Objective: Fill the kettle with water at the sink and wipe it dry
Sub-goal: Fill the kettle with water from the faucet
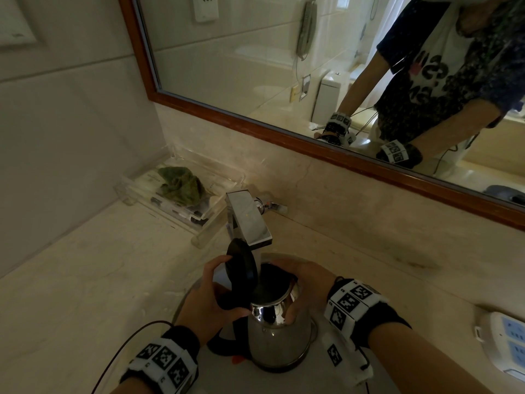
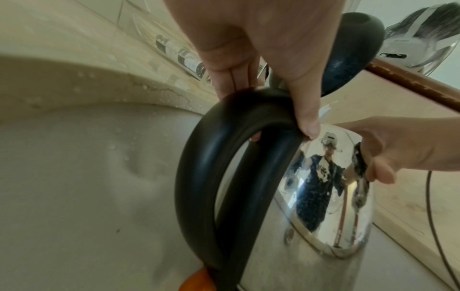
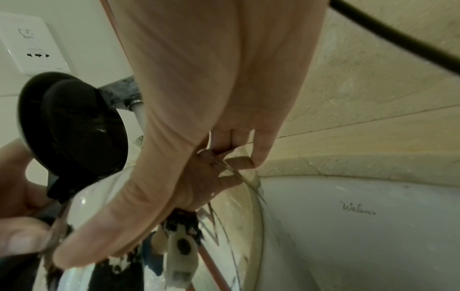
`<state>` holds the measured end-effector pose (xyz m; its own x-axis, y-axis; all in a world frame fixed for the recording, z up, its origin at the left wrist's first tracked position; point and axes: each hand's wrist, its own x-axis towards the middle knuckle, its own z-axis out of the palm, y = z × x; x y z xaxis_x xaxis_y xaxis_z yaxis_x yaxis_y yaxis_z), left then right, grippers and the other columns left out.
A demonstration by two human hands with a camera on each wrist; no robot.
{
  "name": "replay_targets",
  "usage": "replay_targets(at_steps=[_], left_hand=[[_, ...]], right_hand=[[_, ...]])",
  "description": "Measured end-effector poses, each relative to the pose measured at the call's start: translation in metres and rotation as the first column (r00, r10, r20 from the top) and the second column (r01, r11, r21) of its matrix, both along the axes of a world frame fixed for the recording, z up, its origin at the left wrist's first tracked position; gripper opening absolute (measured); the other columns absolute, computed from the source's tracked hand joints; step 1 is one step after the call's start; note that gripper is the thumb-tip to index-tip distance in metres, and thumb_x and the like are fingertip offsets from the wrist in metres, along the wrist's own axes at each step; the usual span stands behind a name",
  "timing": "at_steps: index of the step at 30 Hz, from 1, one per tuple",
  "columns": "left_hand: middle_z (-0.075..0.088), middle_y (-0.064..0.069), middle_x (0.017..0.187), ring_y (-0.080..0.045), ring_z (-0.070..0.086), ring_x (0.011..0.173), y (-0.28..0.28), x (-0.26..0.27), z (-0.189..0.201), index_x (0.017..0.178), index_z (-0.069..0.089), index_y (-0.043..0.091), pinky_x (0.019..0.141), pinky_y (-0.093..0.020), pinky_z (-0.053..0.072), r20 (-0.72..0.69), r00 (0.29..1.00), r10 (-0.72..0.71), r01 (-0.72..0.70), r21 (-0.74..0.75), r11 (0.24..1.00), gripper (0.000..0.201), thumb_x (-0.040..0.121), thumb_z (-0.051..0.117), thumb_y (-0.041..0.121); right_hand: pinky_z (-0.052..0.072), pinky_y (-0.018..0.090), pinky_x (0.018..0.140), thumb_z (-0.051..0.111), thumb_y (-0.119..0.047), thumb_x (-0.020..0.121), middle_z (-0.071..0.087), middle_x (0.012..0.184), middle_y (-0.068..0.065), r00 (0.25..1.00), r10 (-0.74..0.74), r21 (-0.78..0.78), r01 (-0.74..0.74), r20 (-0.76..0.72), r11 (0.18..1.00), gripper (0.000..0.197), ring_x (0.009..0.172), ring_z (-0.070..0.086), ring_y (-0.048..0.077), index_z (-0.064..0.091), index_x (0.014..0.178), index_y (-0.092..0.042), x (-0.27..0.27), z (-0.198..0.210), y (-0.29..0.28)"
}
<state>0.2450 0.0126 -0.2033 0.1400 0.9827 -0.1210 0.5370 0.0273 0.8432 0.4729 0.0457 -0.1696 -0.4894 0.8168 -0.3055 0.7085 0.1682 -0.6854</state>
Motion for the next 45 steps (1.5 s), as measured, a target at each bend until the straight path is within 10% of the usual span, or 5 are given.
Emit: replay_targets(at_steps=[5, 17, 31, 36, 45], left_hand=[[0.062, -0.006, 0.111, -0.021, 0.061, 0.103, 0.0001, -0.0002, 0.0001, 0.115, 0.012, 0.052, 0.088, -0.030, 0.047, 0.005, 1.000, -0.010, 0.010, -0.003, 1.000, 0.099, 0.056, 0.085, 0.021], [0.061, -0.011, 0.115, -0.024, 0.059, 0.107, 0.0003, 0.0024, 0.0036, 0.133, 0.015, 0.027, 0.093, -0.030, 0.045, 0.002, 1.000, -0.021, 0.021, -0.027, 0.999, 0.103, 0.057, 0.085, 0.018], [0.062, -0.007, 0.113, -0.021, 0.060, 0.105, 0.0004, -0.0007, -0.0001, 0.119, 0.012, 0.045, 0.093, -0.034, 0.047, 0.024, 1.000, -0.011, 0.011, -0.011, 1.000, 0.101, 0.056, 0.086, 0.020], [0.064, -0.006, 0.107, -0.020, 0.062, 0.099, -0.0003, 0.0010, 0.0011, 0.119, 0.011, 0.046, 0.083, -0.025, 0.045, -0.003, 1.000, -0.012, 0.012, -0.004, 1.000, 0.099, 0.057, 0.085, 0.020], [0.064, -0.002, 0.106, -0.019, 0.063, 0.097, -0.0008, 0.0011, 0.0014, 0.114, 0.017, 0.048, 0.085, -0.027, 0.048, 0.003, 1.000, -0.015, 0.015, 0.009, 1.000, 0.094, 0.056, 0.085, 0.018]], right_hand=[[0.028, 0.020, 0.105, 0.089, -0.018, 0.050, 0.030, 0.117, -0.045, 1.000, 0.008, 0.002, -0.008, 0.013, 1.000, 0.101, 0.122, 0.029, -0.008, 0.026, 0.114, -0.063, 0.0002, -0.0006, -0.0001], [0.027, 0.020, 0.104, 0.089, -0.019, 0.050, 0.034, 0.126, -0.030, 1.000, 0.003, -0.013, -0.003, 0.018, 1.000, 0.103, 0.122, 0.031, -0.005, 0.034, 0.134, -0.042, -0.0001, 0.0006, 0.0000], [0.024, 0.018, 0.103, 0.089, -0.021, 0.052, 0.029, 0.125, -0.031, 0.999, 0.020, 0.007, -0.020, 0.045, 1.000, 0.100, 0.121, 0.028, -0.006, 0.027, 0.126, -0.051, 0.0018, -0.0012, 0.0020], [0.019, -0.006, 0.090, 0.089, -0.019, 0.053, 0.026, 0.119, -0.041, 1.000, 0.017, 0.007, -0.017, 0.008, 1.000, 0.098, 0.119, 0.026, -0.013, 0.026, 0.121, -0.052, 0.0035, -0.0043, 0.0021], [0.026, 0.020, 0.105, 0.089, -0.017, 0.052, 0.033, 0.128, -0.029, 1.000, -0.005, 0.002, 0.005, -0.012, 1.000, 0.098, 0.125, 0.030, -0.003, 0.028, 0.120, -0.053, 0.0021, -0.0038, 0.0011]])
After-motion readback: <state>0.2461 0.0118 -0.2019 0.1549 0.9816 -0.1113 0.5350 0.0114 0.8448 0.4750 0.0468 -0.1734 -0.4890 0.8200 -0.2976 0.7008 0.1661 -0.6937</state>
